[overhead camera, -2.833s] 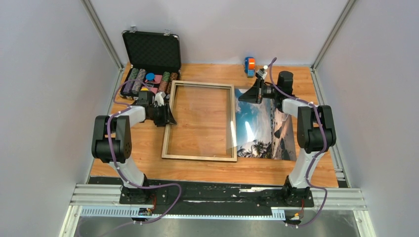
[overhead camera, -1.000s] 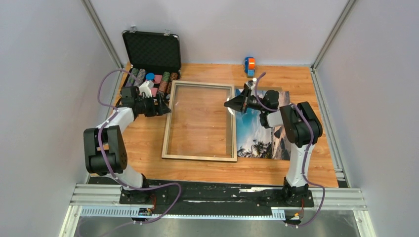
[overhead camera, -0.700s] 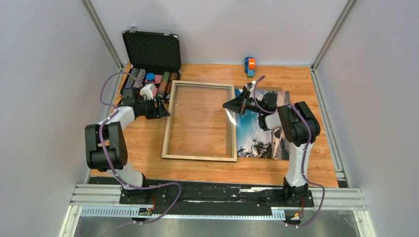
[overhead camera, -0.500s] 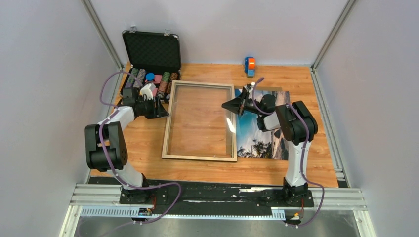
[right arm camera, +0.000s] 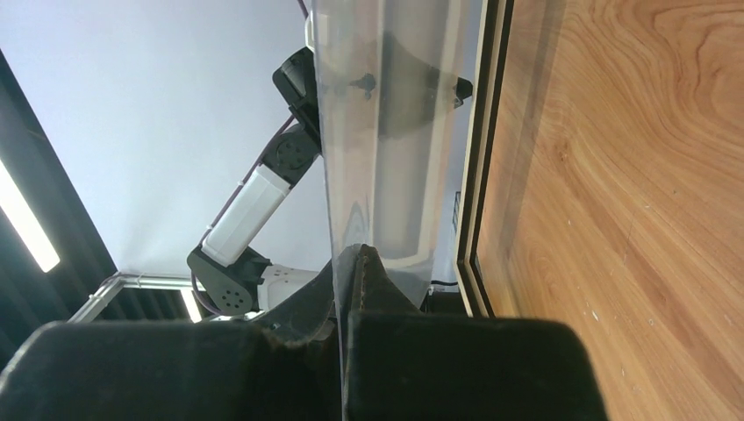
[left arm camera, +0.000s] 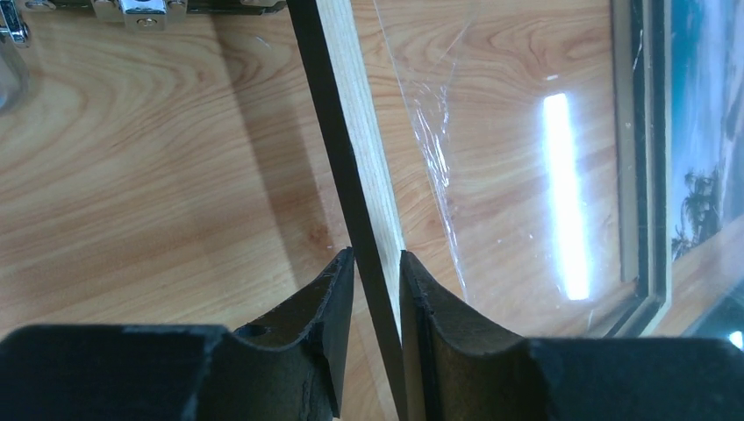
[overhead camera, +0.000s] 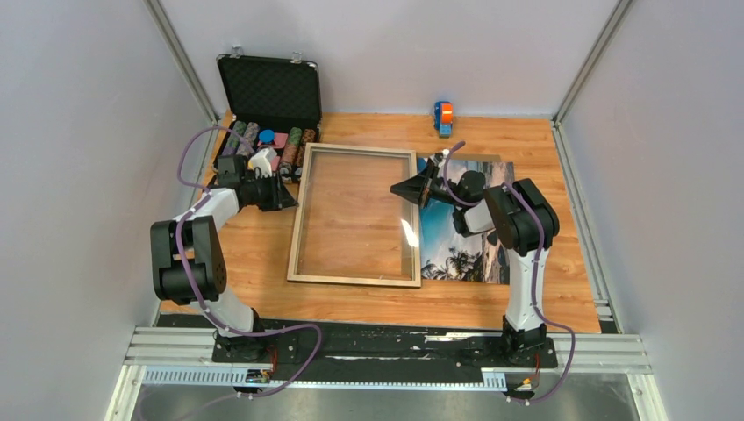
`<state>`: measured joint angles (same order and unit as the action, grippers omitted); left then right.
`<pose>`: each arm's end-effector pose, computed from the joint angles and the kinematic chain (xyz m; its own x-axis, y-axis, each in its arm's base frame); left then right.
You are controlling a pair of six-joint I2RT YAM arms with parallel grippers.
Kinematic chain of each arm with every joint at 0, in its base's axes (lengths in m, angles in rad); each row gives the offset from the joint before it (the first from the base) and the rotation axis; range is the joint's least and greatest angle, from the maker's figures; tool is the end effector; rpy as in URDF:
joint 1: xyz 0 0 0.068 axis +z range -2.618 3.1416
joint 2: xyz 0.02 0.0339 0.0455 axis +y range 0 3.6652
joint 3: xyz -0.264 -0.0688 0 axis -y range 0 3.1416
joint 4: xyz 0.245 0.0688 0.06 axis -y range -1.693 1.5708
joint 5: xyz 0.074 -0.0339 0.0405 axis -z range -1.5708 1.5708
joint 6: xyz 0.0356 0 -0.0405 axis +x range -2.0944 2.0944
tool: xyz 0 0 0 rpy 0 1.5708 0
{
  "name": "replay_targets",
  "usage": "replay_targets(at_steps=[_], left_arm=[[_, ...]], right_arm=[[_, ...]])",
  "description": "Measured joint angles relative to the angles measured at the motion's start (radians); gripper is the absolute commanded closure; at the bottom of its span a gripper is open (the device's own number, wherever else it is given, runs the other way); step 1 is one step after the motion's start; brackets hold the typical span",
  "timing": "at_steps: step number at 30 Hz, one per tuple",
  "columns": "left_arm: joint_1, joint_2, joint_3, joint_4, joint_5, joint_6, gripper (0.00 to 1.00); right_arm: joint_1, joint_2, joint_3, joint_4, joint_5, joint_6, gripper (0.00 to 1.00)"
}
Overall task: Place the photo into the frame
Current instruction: Place the photo frame item in the photo frame.
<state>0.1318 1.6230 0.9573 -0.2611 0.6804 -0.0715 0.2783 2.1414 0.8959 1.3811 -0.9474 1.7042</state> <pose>0.3247 0.0205 0.1917 -0.8102 -0.1634 -0.5629 0.2150 0.8106 -0.5447 0.3687 0.1354 0.1355 -0.9429 0.3324 0.0230 -0.0046 -0.0821 0.9966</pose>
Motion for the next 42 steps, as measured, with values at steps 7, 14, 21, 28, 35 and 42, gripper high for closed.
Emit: replay_targets(at_steps=[7,14,21,28,35,42], left_arm=[[0.000,0.009,0.000,-0.004,0.001,0.004,0.68],[0.000,0.026,0.000,-0.006,0.012,0.007,0.69],[0.000,0.039,0.002,-0.007,0.029,0.007,0.72],[0.000,0.049,0.002,-0.007,0.043,0.007,0.75],[0.000,0.049,0.002,-0.007,0.050,0.007,0.78],[0.001,0.049,0.002,-0.008,0.052,0.007,0.84]], right_arm=[[0.000,0.000,-0.007,0.008,0.005,0.005,1.00],[0.000,0.000,-0.007,0.008,0.005,0.005,1.00],[-0.001,0.000,-0.014,0.008,0.007,0.004,1.00],[-0.005,0.000,-0.016,0.008,0.015,0.003,1.00],[-0.013,0.000,-0.030,0.015,0.023,-0.002,1.00],[-0.025,0.000,-0.032,0.016,0.024,-0.009,1.00]])
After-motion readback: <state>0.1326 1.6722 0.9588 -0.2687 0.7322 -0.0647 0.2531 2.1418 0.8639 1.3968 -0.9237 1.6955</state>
